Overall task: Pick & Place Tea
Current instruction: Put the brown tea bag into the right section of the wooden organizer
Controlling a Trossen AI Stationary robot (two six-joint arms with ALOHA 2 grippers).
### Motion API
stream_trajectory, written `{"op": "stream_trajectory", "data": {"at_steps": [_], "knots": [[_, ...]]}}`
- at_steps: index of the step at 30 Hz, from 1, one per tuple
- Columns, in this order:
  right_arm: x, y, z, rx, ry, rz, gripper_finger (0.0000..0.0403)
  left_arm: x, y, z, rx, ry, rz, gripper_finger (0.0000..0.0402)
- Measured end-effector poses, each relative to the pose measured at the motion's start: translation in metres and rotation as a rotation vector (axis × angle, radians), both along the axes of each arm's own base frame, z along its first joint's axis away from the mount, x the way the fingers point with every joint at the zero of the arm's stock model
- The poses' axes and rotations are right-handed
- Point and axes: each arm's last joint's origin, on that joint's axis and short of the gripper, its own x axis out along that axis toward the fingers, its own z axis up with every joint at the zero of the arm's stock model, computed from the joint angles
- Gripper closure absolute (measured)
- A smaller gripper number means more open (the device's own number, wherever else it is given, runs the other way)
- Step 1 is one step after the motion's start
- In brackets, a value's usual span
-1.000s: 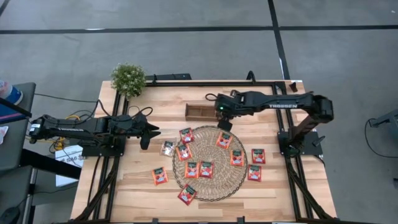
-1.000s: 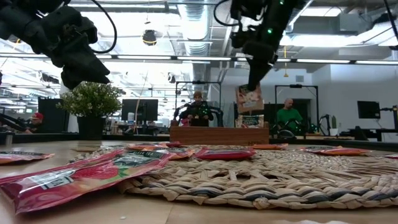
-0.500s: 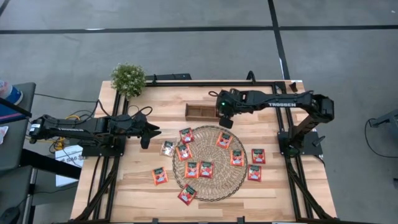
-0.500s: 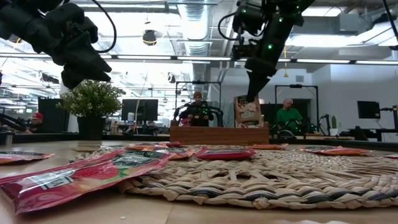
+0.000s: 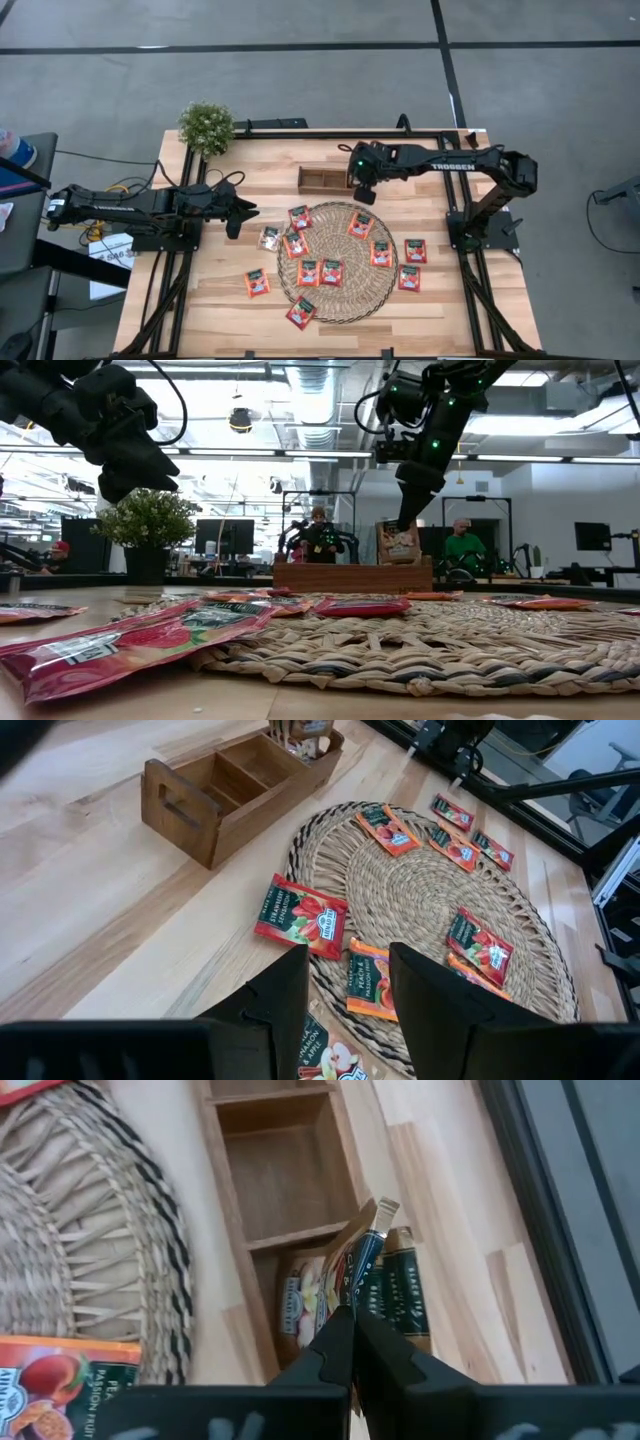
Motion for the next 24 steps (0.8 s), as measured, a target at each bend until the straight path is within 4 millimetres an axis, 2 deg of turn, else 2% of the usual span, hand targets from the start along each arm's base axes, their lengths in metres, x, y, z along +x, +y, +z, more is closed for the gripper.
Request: {"op": "stream_trajectory", "data": {"at_steps": [11, 24], "knots": [[0.009, -0.003, -0.019, 0.019, 0.047, 0.017, 0.0403, 0.0, 0.0, 0.0, -0.001, 0.0, 0.001, 0.0269], [0.008, -0.006, -0.019, 0.016, 0.051, 0.005, 0.0403, 0.0, 0.0, 0.0, -0.005, -0.001, 0.002, 0.0269]]}}
